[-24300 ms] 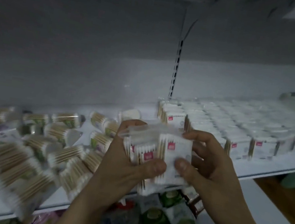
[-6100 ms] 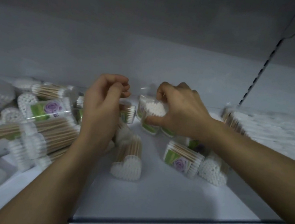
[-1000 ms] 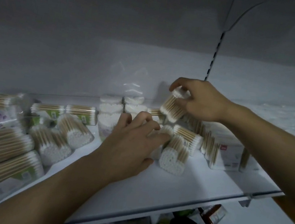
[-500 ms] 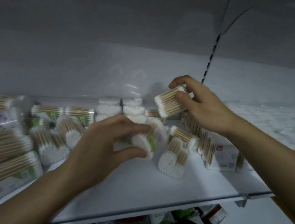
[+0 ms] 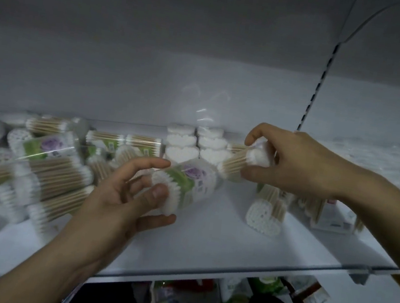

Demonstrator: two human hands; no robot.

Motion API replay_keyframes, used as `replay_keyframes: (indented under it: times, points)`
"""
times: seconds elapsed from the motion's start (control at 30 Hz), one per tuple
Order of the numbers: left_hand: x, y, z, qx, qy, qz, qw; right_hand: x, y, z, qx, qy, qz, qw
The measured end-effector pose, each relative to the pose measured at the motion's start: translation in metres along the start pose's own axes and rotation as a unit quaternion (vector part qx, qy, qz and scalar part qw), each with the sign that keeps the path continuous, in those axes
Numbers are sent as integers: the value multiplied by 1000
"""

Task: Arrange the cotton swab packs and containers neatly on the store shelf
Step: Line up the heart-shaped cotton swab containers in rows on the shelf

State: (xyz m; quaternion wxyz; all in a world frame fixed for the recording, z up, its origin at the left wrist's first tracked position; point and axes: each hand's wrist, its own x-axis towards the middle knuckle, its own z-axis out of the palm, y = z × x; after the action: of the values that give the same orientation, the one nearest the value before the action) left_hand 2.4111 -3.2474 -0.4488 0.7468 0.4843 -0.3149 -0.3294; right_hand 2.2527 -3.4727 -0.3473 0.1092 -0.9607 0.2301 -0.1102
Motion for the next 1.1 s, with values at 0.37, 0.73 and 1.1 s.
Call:
replay_keyframes:
  times: [0.37,0.73,1.1]
  points:
    - [-4,-7,-2,-144,-12,-61,988,11,-22,2,-49,-45,47,997]
    - [10,-6,6,155,-5,76,985,0,-23,57,-4,59,48,997]
    - [16,-12,9,493,39,164,853,-6,-10,56,14,81,6,997]
